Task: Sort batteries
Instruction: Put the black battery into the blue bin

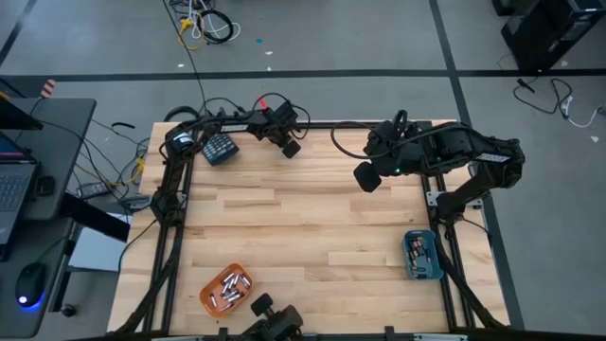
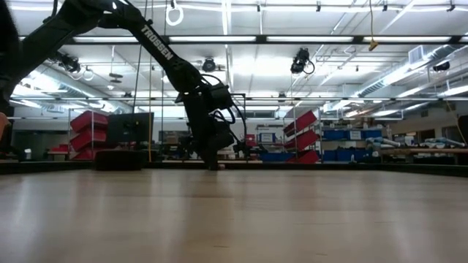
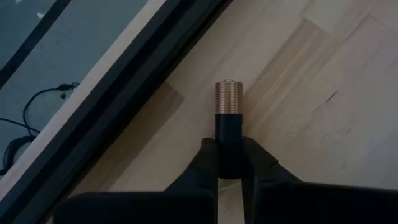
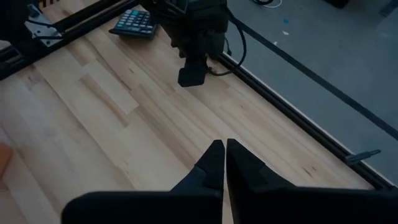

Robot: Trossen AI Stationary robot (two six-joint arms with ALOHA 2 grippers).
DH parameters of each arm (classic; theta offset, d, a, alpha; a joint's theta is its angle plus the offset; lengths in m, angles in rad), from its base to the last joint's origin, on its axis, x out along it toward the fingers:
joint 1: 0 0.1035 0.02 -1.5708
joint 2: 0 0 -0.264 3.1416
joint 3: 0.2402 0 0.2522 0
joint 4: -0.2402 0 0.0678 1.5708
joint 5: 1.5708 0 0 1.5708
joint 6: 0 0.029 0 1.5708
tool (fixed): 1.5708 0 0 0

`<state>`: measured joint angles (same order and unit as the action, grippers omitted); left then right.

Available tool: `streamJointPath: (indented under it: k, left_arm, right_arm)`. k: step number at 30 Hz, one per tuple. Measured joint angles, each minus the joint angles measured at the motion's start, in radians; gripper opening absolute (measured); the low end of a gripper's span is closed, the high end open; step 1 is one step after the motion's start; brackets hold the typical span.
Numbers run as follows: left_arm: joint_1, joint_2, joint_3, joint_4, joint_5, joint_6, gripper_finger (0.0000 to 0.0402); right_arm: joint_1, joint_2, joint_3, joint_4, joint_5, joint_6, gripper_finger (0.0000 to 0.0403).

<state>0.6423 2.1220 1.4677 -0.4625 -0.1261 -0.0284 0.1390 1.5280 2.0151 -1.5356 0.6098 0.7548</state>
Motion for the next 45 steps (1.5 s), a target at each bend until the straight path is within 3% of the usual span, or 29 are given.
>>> streamJointPath:
  k: [6,12,16,20,24,29,33,40,45]
  left_arm:
    - [-0.048,-0.087,-0.006,-0.016,0.029,0.030,0.0013]
    - [-0.111,-0.194,-0.004,-0.011,0.166,0.088,0.0013]
    - [-0.211,-0.251,-0.002,0.006,0.313,0.136,0.0013]
    - [-0.339,-0.266,-0.002,0.046,0.325,0.213,0.0013]
    - [-0.445,-0.276,-0.001,0.174,0.325,0.243,0.0013]
    - [-0.512,-0.276,-0.001,0.250,0.313,0.367,0.0013]
    - [-0.561,-0.274,-0.001,0.243,0.217,0.518,0.0013]
    - [-0.614,-0.266,-0.001,0.240,0.172,0.684,0.0012]
    - [-0.623,-0.266,-0.001,0.083,0.178,0.724,0.0012]
  right_arm:
    - [0.009,0.000,-0.014,-0.002,0.037,0.020,0.0007]
    - [0.036,-0.039,-0.110,-0.030,0.101,0.102,0.0003]
    - [0.049,-0.114,-0.206,-0.032,0.103,0.177,0.0002]
    - [0.079,-0.204,-0.344,-0.010,0.104,0.239,0.0005]
    - [0.180,-0.296,-0.560,0.150,0.156,0.237,0.0007]
    - [0.375,-0.364,-0.880,0.483,0.243,0.152,0.0004]
    - [0.458,-0.357,-1.057,0.744,0.237,0.090,0.0002]
    - [0.477,-0.303,-1.198,1.053,0.185,0.071,0.0006]
    - [0.470,-0.257,-1.205,1.120,0.174,0.041,0.0006]
